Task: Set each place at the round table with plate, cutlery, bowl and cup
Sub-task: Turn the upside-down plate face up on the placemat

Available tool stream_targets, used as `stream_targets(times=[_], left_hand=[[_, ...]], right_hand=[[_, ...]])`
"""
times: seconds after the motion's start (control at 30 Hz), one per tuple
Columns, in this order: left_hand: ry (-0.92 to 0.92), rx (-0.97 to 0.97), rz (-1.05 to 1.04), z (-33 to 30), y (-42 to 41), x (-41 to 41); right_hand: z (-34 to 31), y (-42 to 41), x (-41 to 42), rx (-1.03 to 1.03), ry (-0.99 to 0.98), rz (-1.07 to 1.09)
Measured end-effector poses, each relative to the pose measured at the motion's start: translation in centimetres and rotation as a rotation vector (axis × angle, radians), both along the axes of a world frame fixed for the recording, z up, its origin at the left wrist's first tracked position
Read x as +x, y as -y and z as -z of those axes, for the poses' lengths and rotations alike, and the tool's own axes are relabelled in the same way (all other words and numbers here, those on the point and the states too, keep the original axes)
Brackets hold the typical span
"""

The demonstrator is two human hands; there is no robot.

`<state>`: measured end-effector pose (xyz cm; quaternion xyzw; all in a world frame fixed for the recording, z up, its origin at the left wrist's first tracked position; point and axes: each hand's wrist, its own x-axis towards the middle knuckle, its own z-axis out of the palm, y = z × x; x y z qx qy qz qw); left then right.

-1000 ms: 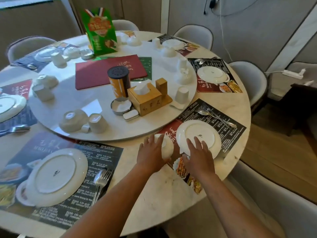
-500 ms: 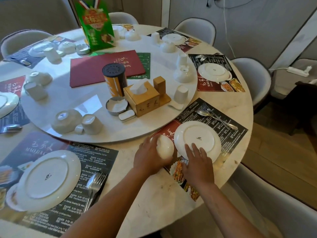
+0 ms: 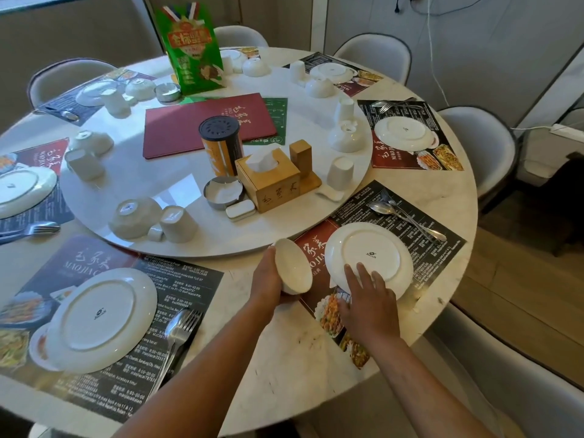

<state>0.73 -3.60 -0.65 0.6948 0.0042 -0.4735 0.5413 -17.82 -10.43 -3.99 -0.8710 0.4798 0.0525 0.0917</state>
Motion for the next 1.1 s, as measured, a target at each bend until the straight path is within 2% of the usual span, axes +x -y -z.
stream_targets(times=[0.33, 0.7, 1.1], left_hand=[[0.124, 0.081, -0.109, 0.1, 0.0, -0.2], [0.495, 0.209, -0.089, 1.9, -1.4, 0.8], [0.350, 0.168, -0.181, 2.4, -0.9, 1.1]], right_hand=[[0.0, 0.2, -0.2, -0.007, -0.004, -0.021], [0.2, 0.3, -0.3, 0.001, 0.010, -0.018], [0.2, 0.2, -0.4, 0.004, 0.022, -0.020]])
